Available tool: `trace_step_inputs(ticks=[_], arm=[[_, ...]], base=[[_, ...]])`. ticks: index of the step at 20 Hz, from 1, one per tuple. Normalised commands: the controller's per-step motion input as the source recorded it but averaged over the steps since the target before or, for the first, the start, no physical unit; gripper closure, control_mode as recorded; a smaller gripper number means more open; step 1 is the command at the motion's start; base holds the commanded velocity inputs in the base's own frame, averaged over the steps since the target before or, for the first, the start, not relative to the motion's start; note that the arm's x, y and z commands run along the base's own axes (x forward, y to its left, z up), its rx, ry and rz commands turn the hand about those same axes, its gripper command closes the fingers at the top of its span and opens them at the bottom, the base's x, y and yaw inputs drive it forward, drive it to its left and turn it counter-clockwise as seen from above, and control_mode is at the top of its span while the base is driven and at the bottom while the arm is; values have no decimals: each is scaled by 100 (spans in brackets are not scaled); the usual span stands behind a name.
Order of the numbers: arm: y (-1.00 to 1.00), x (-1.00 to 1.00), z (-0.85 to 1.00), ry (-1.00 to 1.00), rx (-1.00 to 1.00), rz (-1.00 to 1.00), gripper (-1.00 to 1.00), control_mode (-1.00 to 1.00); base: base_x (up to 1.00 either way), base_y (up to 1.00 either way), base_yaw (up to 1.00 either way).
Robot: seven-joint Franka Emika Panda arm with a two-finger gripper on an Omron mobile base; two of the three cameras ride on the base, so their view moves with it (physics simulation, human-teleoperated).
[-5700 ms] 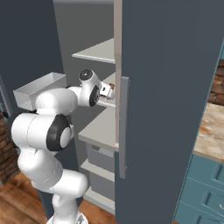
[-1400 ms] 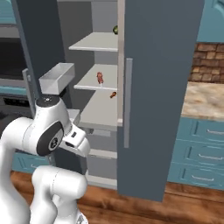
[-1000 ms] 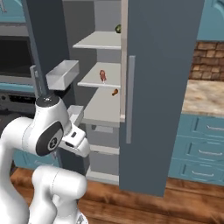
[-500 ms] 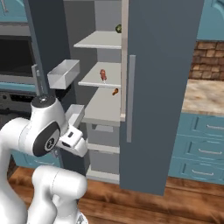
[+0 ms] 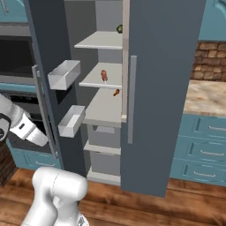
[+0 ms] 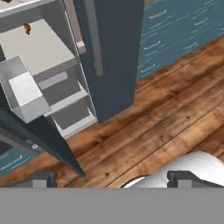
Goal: Store the kebab skewer in the freezer for long-term storage. Close the freezer door after placing the cooked food.
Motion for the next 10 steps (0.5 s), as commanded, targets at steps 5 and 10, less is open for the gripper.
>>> trace_step_inputs(ticks=[5,10], arm=[[100,6,0,-32,-19,-33,-100,-100],[95,38,1,-5,-12,-24,-100,-100]], base=[[0,0,0],[0,0,0]])
